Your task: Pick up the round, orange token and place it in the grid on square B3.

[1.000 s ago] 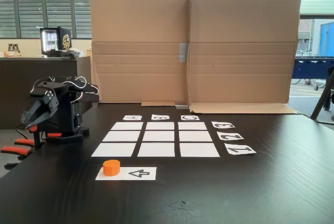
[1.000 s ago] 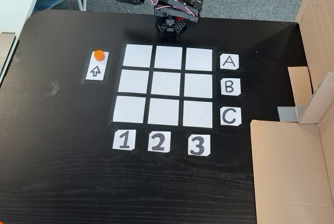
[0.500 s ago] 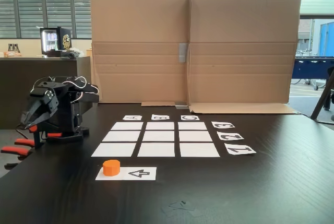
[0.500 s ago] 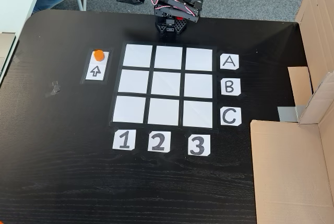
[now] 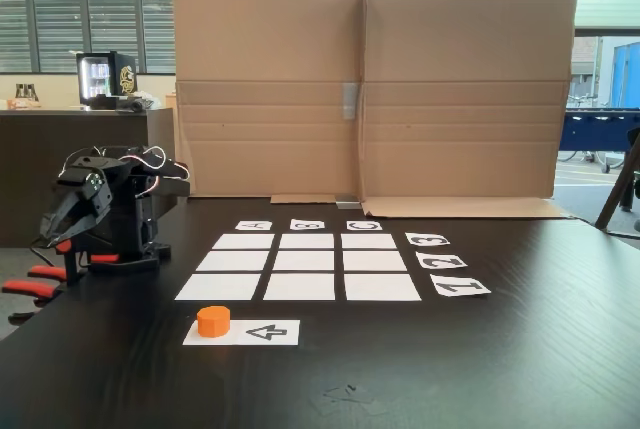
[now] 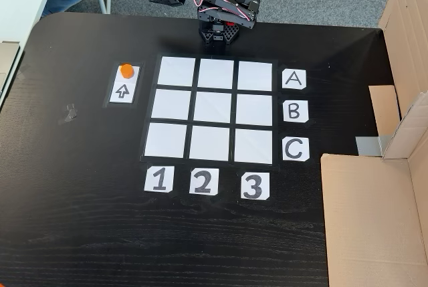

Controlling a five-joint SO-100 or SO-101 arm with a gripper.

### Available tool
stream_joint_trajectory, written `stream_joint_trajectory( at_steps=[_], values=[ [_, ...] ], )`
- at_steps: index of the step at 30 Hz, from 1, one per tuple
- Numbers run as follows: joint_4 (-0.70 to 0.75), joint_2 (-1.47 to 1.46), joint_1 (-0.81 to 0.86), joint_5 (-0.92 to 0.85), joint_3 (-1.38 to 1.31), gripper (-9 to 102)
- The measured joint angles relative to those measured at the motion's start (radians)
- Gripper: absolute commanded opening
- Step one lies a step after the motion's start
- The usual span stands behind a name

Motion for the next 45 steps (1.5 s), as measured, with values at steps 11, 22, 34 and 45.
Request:
stream_joint_trajectory(
  at_steps=[11, 22, 34, 45],
  values=[
    [-0.021, -0.268, -0.078, 0.0, -0.195, 0],
    [0.127, -0.834, -0.204, 0.0, -0.686, 26],
    [0.383, -1.193, -0.291, -0.025, -1.075, 46],
    [0.591, -1.447, -0.387, -0.094, -1.378, 53]
  ],
)
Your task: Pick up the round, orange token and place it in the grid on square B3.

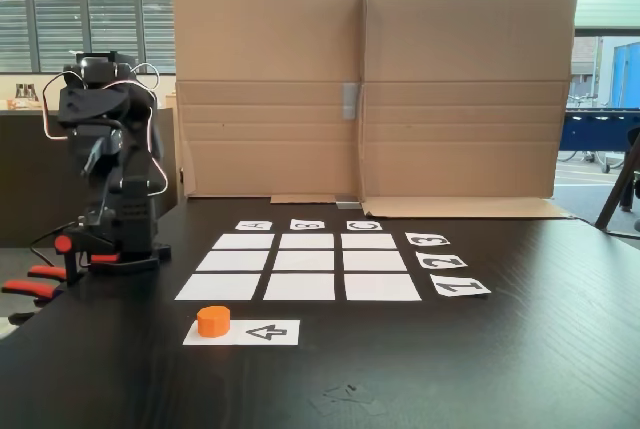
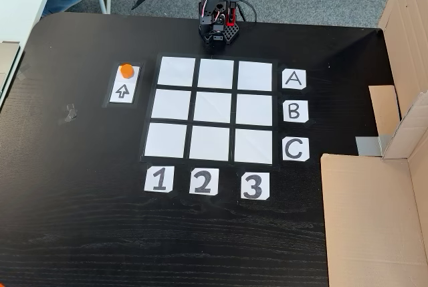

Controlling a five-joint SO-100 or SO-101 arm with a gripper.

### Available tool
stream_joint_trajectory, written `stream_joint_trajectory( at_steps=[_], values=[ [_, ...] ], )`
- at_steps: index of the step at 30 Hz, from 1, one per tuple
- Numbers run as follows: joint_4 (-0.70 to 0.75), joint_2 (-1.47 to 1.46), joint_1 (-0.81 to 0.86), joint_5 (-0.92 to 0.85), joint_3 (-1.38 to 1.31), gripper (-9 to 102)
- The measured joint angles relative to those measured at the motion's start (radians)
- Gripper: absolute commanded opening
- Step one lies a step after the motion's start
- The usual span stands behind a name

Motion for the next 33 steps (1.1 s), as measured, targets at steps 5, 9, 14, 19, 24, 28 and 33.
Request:
stream_joint_trajectory(
  at_steps=[5, 9, 14, 19, 24, 28, 33],
  values=[
    [0.114, -0.114, -0.064, -0.028, -0.124, 54],
    [0.127, -0.183, -0.11, -0.028, -0.155, 54],
    [0.129, -0.268, -0.169, -0.035, -0.201, 54],
    [0.13, -0.345, -0.207, -0.035, -0.25, 54],
    [0.13, -0.445, -0.239, -0.041, -0.314, 54],
    [0.13, -0.509, -0.262, -0.043, -0.342, 54],
    [0.13, -0.577, -0.284, -0.04, -0.351, 54]
  ],
)
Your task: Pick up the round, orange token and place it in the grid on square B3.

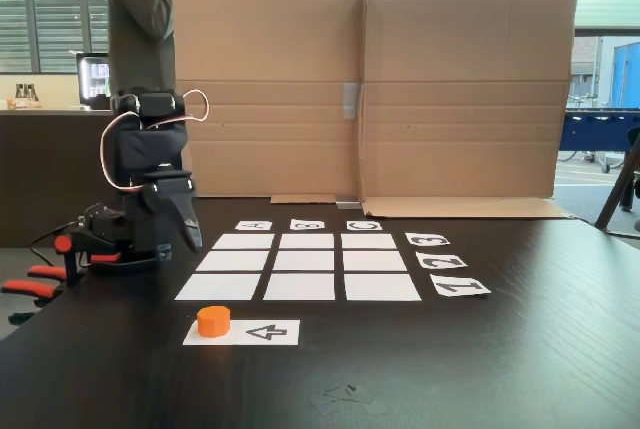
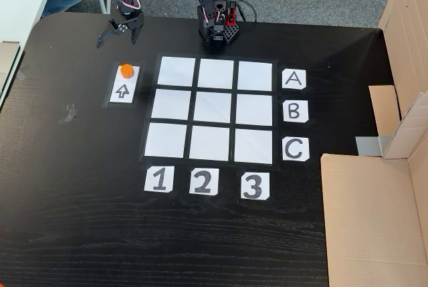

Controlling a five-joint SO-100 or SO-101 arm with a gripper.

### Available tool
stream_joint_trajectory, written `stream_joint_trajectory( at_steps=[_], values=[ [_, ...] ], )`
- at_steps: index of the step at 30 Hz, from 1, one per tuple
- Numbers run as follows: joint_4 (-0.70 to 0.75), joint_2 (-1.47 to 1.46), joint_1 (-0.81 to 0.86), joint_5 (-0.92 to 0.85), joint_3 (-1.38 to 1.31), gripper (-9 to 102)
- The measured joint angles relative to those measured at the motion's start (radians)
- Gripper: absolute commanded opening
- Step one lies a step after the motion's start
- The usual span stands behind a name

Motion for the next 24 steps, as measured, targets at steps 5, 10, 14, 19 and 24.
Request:
stream_joint_trajectory(
  at_steps=[5, 10, 14, 19, 24],
  values=[
    [-0.002, -0.061, -0.02, 0.04, -0.032, 54],
    [-0.011, -0.112, -0.037, 0.103, -0.071, 54],
    [-0.026, -0.126, -0.058, 0.141, -0.072, 54],
    [-0.029, -0.155, -0.094, 0.189, -0.078, 54],
    [-0.04, -0.183, -0.121, 0.229, -0.091, 54]
  ],
)
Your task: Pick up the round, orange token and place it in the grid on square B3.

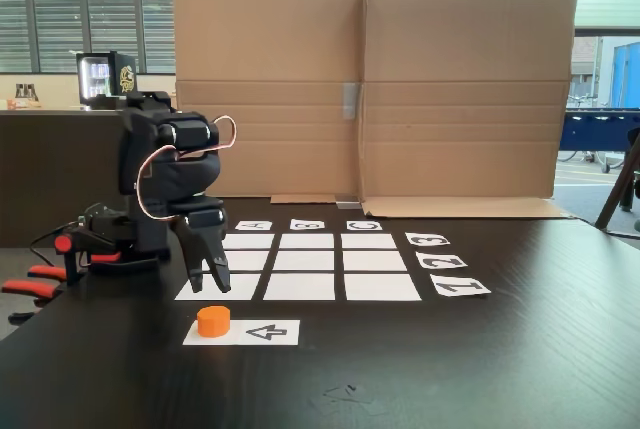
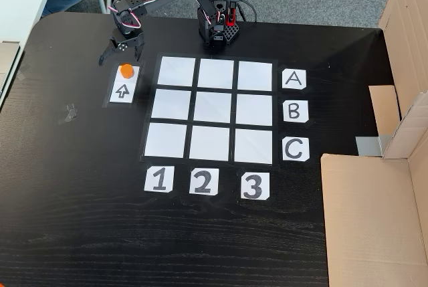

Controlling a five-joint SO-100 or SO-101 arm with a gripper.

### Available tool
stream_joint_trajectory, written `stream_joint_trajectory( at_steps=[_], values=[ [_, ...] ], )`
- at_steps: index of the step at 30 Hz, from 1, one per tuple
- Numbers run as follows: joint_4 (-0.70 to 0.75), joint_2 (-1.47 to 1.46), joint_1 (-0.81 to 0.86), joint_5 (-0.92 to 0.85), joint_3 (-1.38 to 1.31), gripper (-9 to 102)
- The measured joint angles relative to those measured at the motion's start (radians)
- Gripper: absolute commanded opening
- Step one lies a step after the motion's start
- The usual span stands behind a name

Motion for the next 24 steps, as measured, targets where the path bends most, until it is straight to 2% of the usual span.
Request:
stream_joint_trajectory(
  at_steps=[24],
  values=[
    [-0.058, -0.097, -0.051, 0.06, -0.028, 54]
  ],
)
